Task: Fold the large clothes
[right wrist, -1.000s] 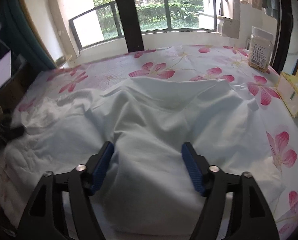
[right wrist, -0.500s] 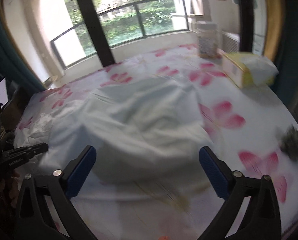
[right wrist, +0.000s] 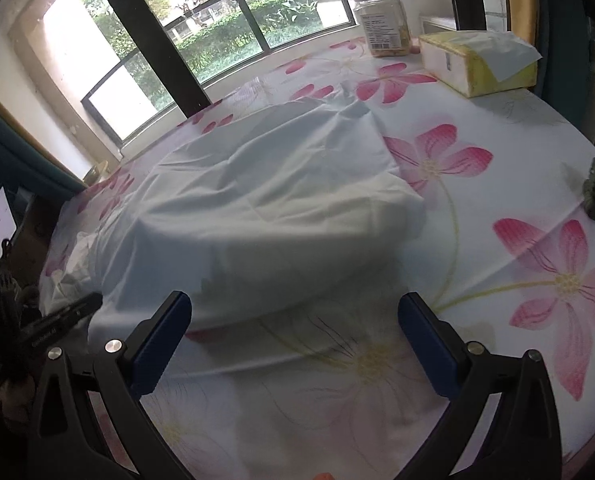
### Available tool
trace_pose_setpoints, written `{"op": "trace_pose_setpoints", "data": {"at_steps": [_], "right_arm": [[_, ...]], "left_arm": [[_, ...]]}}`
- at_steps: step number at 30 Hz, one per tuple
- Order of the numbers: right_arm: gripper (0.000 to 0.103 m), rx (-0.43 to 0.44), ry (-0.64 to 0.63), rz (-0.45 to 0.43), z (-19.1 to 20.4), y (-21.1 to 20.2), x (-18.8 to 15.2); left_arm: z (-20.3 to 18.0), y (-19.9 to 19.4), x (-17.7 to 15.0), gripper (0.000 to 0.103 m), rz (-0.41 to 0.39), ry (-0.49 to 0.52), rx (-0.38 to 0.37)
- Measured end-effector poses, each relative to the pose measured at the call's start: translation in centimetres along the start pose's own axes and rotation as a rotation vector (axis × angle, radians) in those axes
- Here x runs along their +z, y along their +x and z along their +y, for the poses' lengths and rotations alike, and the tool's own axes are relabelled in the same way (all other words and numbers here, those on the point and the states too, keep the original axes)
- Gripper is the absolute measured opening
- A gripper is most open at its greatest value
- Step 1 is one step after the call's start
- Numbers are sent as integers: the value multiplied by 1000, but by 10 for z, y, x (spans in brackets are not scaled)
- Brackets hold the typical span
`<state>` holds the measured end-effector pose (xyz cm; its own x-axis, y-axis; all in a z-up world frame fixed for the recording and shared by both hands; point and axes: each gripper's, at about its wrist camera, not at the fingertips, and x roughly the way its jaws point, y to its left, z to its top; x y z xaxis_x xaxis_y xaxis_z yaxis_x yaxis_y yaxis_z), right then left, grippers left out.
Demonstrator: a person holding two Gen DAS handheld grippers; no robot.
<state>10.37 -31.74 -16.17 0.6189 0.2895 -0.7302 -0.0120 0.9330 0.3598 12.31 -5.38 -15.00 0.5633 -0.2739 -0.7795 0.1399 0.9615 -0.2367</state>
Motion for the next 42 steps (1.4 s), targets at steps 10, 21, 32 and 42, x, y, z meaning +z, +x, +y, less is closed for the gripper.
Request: {"op": "trace_pose_setpoints", "data": {"at_steps": [10, 21, 32, 42], "right_arm": [[103, 14, -36, -11, 23, 27, 18], [103, 28, -72, -3, 32, 36, 23], [95, 19, -73, -24, 36, 37, 22], [70, 183, 68, -35, 36, 45, 24]], "left_arm": [[3, -4, 1, 8, 7, -41, -29], [-6, -17, 5, 66, -3, -3, 6], [8, -14, 4, 66, 10, 25, 130], [-1, -3, -4, 66, -25, 73, 178]]}}
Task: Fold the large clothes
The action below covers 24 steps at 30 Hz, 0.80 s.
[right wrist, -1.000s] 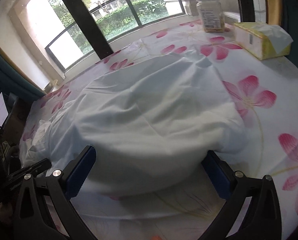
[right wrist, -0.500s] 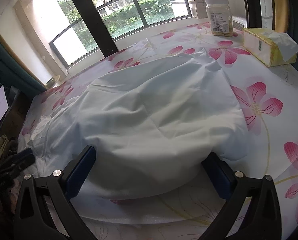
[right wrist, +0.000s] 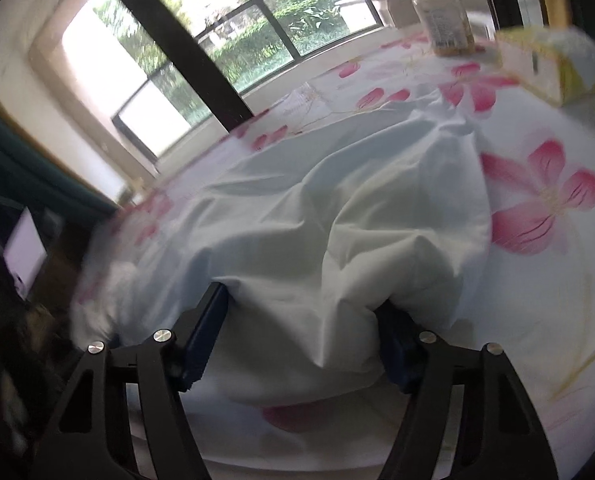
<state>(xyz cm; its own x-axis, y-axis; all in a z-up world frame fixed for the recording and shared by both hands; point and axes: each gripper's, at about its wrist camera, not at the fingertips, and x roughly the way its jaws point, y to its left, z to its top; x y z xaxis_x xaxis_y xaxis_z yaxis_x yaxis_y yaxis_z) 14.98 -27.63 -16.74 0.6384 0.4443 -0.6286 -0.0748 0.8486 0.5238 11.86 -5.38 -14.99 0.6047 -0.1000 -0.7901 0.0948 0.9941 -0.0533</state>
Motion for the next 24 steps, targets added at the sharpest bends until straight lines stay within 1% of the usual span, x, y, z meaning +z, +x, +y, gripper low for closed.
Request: {"op": "trace_pose_setpoints", "data": {"at_steps": [2, 4, 6, 8, 9, 11, 12, 13, 14, 16, 19, 21, 24], "right_arm": [[71, 34, 74, -10, -5, -1, 1], [71, 36, 100, -10, -7, -1, 2], [79, -29, 110, -30, -10, -7, 1], [89, -91, 148, -66, -19, -21, -1], [90, -125, 165, -83, -24, -28, -2], [96, -182, 209, -116, -35, -42, -5], [97, -179, 229, -123, -39, -45, -5], [101, -163, 239, -124, -40, -44, -4], [102, -150, 236, -124, -38, -42, -3], [103, -84, 223, -107, -29, -31, -2], [103, -56, 182, -93, -14, -16, 1], [103, -3, 142, -69, -3, -1, 6], [102, 26, 108, -52, 8, 14, 9]], "left_arm": [[1, -1, -1, 66, -3, -4, -8], [2, -1, -2, 66, -5, -7, -14], [3, -2, -2, 66, -6, -13, -23], [5, -2, -2, 66, -8, -18, -28], [5, -2, -1, 66, -9, -22, -31], [4, -2, -1, 66, -9, -24, -30], [4, -2, 0, 66, -7, -24, -28], [4, -2, 0, 66, -6, -25, -28], [4, -2, 0, 66, -4, -26, -28], [4, -2, 0, 66, -3, -23, -31], [6, -2, 0, 66, -3, -30, -40], [6, -2, -1, 66, -4, -33, -38], [5, -2, -1, 66, -4, -33, -36]]}}
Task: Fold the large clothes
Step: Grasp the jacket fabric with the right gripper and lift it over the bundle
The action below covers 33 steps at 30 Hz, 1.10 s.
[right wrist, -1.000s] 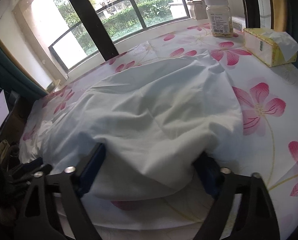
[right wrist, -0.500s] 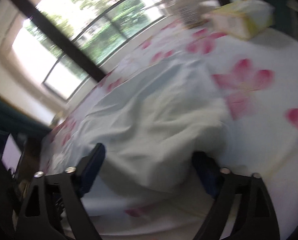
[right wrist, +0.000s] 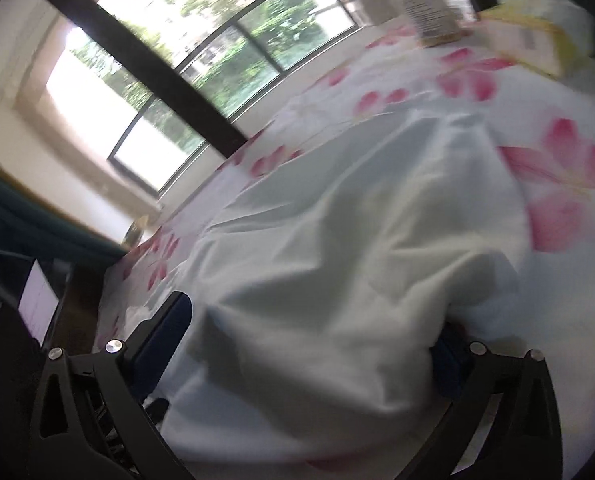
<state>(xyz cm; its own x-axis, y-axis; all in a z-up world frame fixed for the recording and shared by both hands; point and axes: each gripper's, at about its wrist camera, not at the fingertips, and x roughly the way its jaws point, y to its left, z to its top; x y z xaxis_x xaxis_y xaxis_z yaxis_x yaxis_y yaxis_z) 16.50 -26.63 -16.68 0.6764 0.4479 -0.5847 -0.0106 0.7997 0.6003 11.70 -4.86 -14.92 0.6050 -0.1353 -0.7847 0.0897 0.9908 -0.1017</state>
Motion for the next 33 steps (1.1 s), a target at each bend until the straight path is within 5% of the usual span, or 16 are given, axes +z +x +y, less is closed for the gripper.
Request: {"op": "trace_pose_setpoints", "data": {"at_steps": [1, 3, 4, 10, 26, 33], "right_arm": [[99, 22, 5, 5, 2, 5, 0], [77, 22, -8, 16, 7, 12, -1], [55, 25, -12, 31, 8, 18, -1], [20, 46, -45, 40, 15, 23, -2], [15, -116, -497, -91, 144, -6, -7], [15, -183, -652, -97, 191, 5, -31]], "left_arm": [[0, 0, 0, 66, 0, -1, 0], [0, 0, 0, 66, 0, 2, 1], [0, 0, 0, 66, 1, 4, 2], [-1, 0, 0, 66, 1, 9, -4], [10, -4, 1, 66, -26, -25, -96], [28, -29, 3, 66, -97, -87, -205]]}}
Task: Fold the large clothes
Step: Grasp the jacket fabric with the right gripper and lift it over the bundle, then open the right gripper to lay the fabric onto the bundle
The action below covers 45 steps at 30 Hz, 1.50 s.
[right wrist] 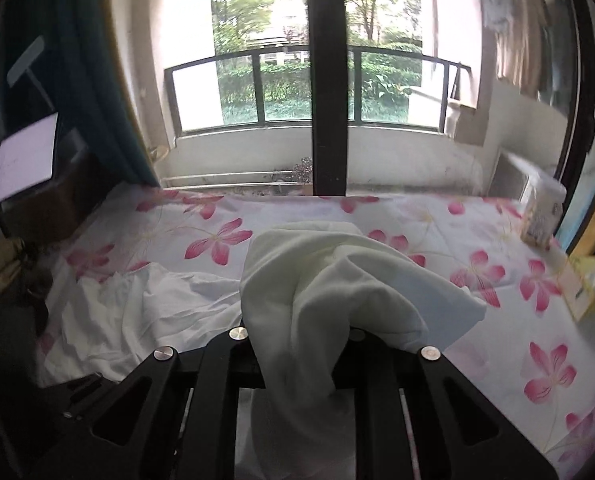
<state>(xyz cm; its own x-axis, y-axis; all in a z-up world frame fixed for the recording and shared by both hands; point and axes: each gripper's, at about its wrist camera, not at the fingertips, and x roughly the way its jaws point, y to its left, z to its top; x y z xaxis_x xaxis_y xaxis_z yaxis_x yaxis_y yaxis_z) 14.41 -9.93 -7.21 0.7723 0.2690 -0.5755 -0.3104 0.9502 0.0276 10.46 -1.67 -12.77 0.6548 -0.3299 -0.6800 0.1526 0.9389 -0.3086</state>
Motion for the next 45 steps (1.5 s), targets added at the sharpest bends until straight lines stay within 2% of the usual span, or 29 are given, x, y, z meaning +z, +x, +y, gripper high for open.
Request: {"op": "trace_pose_setpoints", "data": {"at_steps": [3, 7, 12, 16, 31, 34, 39, 40, 41, 43, 45], "right_arm": [[15, -14, -36, 4, 14, 1, 2], [15, -21, -70, 9, 33, 3, 2], [15, -3, -112, 20, 61, 6, 1], [15, 24, -140, 36, 84, 12, -3], [17, 96, -203, 145, 144, 45, -35], [23, 98, -228, 176, 156, 52, -43], [40, 131, -283, 194, 171, 51, -51], [56, 156, -291, 192, 174, 48, -51], [78, 200, -287, 190, 175, 45, -51], [88, 289, -280, 180, 181, 35, -51], [88, 338, -323, 148, 192, 22, -53]], "left_arm": [[10, -18, 1, 66, -36, -20, -2], [34, -48, 0, 66, -86, -59, 40], [64, -79, -3, 66, -128, -82, 136], [86, -97, -4, 66, -157, -111, 173], [131, -134, -20, 66, -196, -185, 226], [136, -137, -24, 66, -192, -192, 236], [138, -146, -27, 66, -196, -189, 247], [137, -147, -27, 66, -198, -187, 250], [137, -148, -27, 66, -199, -184, 251], [138, -153, -26, 66, -203, -179, 256], [138, -161, -25, 66, -213, -176, 267]]}}
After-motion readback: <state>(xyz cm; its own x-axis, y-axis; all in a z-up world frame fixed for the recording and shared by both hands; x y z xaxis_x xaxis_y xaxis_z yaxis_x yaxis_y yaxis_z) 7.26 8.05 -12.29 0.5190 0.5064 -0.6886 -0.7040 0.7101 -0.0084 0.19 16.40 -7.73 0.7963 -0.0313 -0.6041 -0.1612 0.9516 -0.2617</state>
